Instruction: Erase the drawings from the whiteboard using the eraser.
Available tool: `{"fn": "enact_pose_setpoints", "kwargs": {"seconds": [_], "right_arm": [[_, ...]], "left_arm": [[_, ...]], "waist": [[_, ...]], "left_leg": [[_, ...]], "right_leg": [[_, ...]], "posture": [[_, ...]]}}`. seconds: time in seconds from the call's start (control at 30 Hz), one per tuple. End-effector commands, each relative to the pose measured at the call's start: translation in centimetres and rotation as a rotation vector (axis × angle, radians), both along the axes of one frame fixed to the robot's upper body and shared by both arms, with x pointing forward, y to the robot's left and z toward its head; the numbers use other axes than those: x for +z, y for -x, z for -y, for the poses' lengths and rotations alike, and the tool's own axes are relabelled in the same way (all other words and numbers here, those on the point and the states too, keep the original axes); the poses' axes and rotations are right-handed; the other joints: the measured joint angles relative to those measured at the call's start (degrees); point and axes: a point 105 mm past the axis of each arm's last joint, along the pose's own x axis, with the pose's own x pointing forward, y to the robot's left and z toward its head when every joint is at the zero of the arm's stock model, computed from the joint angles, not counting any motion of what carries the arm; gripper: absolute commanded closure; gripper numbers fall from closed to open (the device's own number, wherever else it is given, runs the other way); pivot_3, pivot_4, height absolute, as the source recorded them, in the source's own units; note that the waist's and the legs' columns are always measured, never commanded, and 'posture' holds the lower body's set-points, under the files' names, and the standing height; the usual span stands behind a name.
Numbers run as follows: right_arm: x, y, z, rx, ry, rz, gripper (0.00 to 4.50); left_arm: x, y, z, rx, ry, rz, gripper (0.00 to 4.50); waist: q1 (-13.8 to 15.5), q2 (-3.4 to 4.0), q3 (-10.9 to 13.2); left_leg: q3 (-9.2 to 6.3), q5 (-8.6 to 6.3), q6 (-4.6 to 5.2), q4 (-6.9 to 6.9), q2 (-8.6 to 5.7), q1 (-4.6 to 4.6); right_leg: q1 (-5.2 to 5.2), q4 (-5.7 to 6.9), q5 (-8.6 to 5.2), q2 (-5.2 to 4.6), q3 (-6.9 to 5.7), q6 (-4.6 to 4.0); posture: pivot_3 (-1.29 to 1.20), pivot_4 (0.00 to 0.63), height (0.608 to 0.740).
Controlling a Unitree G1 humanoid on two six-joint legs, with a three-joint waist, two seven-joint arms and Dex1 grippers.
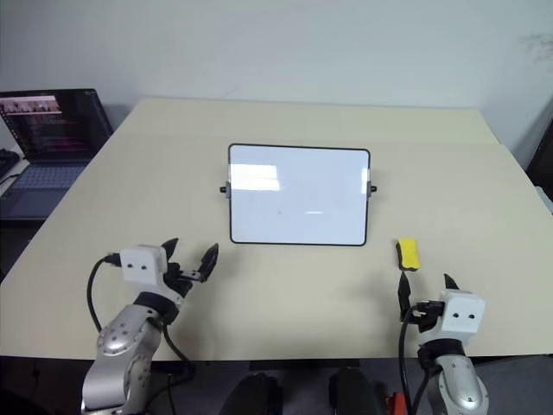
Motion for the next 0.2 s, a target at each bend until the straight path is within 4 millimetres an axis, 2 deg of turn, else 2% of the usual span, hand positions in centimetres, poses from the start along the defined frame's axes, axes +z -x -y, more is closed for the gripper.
{"fn": "enact_pose_setpoints", "kwargs": {"seconds": [0.03,0.13,0.2], "right_arm": [[0.90,0.73,0.15,0.002,0.019,0.028,0.04],[0.73,1.26,-0.29,0.017,0.023,-0.007,0.04],[-0.08,1.33,-0.42,0.041,0.034,-0.058,0.04]], "left_arm": [[0.77,0.70,0.17,0.017,-0.015,0.032,0.00],[0.13,1.29,-0.51,0.064,-0.015,0.002,0.00],[-0.20,1.36,-0.44,0.074,-0.012,-0.007,0.00]], "waist": [[-0.13,0.01,0.00],[-0.16,0.02,-0.02],[-0.15,0.01,-0.01]], "left_leg": [[0.00,-0.02,-0.03,-0.03,0.00,-0.01],[-0.02,-0.16,-0.20,-0.03,0.05,-0.03],[-0.05,-0.20,-0.22,-0.03,0.06,-0.04]], "right_leg": [[-0.02,0.00,-0.02,0.00,0.00,-0.02],[-0.04,0.01,-0.11,0.03,0.00,-0.05],[-0.04,0.01,-0.15,0.03,-0.03,-0.04]], "posture": [[0.00,0.150,0.740],[0.00,0.150,0.740],[0.00,0.150,0.740]]}}
